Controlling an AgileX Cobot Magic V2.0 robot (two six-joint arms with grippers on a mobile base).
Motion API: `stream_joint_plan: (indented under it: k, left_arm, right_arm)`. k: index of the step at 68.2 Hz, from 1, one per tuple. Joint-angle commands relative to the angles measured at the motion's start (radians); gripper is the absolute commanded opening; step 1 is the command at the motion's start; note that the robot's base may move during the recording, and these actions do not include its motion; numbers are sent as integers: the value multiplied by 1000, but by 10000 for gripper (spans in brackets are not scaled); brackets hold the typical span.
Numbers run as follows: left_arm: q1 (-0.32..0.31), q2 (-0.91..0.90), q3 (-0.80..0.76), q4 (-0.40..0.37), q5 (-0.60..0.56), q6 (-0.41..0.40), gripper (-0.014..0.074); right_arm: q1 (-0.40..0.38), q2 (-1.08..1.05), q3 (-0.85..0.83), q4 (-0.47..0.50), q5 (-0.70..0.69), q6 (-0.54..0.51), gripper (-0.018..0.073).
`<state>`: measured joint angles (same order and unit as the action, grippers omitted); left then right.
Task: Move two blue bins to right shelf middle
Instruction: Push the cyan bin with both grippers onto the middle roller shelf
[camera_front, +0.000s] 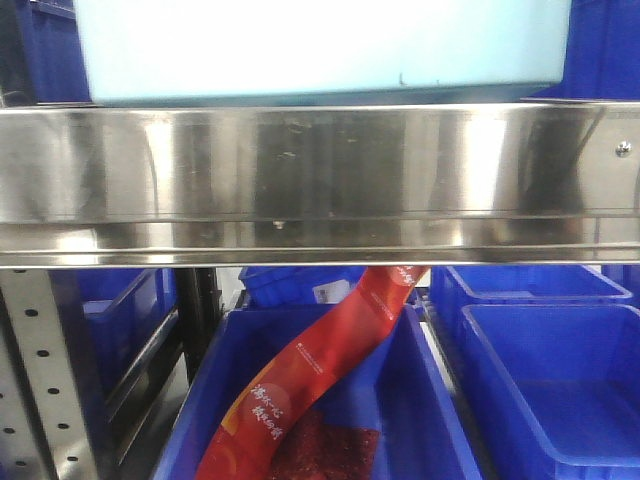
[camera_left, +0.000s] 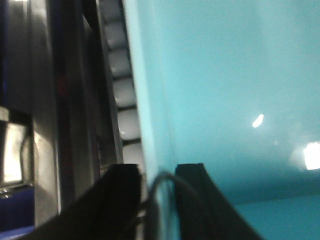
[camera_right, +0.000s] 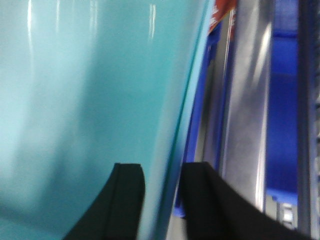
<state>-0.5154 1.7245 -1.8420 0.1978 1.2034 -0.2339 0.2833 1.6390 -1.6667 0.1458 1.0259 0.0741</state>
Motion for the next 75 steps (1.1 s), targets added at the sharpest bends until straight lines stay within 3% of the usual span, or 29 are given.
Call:
stream_joint_plan:
  k: [1,7,11,15,31,37,40,52,54,64,75]
  left_arm:
    - [5,-16,-5,14,-19,5,344]
    - [5,-16,-5,16,-19,5,511]
    - [5,-18,-5,16,-17,5,578]
    - [5,-25,-5,16,-10,5,616]
    - [5,-133,-5,20,1,5,591]
    - [5,-192,-5,52,-6,5,492]
    - [5,-222,-5,60,-15,5,409]
    - [5,-315,43,87,-22,7,-109]
    - [5,-329,63,96,-28,7,-111]
    - [5,-428,228,105,-114,2,-111]
    - [5,-594,490,105,-301,-77,-111]
  right_arm:
    - [-3,-11,-7,-23,-36,6,305]
    - [-3,-11,-7,-23,-36,6,484]
    - [-3,-15,-7,-23,-31,6,570]
    - [-3,-23,-9,-23,-29,6,568]
    - [-3,-119,-9,-68,-31,6,550]
    - [-3,-174,-9,-108,-27,6,462]
    - [-3,-196,-5,-127,-25,6,372]
    - [-3,-282,71,-207,-40,6,-101]
    - [-3,-296,101,-214,-50,6,-166]
    - [-3,-380,267,-219,-132,6,-162]
    - [-3,-496,471,-219,-255,6,-162]
